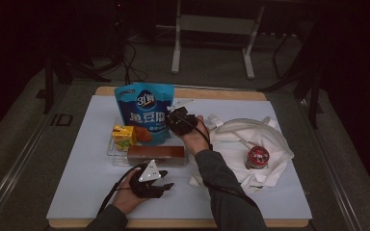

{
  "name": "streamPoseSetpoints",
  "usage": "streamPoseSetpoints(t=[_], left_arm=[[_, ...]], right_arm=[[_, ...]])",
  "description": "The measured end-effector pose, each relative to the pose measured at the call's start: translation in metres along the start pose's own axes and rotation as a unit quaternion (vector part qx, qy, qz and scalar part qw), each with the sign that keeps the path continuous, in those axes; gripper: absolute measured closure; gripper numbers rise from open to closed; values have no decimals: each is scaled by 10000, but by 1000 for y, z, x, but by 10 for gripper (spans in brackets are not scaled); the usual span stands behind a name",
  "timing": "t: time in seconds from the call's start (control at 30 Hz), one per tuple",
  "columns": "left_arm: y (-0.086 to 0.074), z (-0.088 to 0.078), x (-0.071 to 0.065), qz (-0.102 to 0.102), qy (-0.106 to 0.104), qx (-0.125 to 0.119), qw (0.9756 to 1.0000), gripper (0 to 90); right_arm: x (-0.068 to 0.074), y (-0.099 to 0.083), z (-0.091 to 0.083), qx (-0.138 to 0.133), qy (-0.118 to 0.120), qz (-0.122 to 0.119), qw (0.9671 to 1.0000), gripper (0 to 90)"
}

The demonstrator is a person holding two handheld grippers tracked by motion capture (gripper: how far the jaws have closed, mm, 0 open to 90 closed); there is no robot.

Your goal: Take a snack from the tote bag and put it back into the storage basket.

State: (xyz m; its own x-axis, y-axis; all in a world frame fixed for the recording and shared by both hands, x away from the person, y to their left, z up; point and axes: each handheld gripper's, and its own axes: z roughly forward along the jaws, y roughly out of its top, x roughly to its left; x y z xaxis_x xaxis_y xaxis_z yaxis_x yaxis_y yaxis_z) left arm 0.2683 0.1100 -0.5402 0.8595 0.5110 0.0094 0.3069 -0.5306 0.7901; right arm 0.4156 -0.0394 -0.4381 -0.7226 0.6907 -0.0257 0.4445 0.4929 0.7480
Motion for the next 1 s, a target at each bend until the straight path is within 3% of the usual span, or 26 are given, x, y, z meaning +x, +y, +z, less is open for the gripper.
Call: streamPoseSetpoints(t=[0.5,0.6,0.73,1.0], left_arm=[[0,0,0,-3,-6,-9,10000,493],[0,0,0,-5,-9,-12,10000,492],[0,0,1,-34,-20,-24,10000,490],[0,0,0,-33,-15,-24,10000,489]], right_arm=[[-8,-2,-6,30,101,-25,9999,851],[-9,-2,-12,-5,191,-116,9998,841],[-16,-5,-24,-150,333,-27,9993,821],[-24,-11,-38,-241,354,-19,9991,783]])
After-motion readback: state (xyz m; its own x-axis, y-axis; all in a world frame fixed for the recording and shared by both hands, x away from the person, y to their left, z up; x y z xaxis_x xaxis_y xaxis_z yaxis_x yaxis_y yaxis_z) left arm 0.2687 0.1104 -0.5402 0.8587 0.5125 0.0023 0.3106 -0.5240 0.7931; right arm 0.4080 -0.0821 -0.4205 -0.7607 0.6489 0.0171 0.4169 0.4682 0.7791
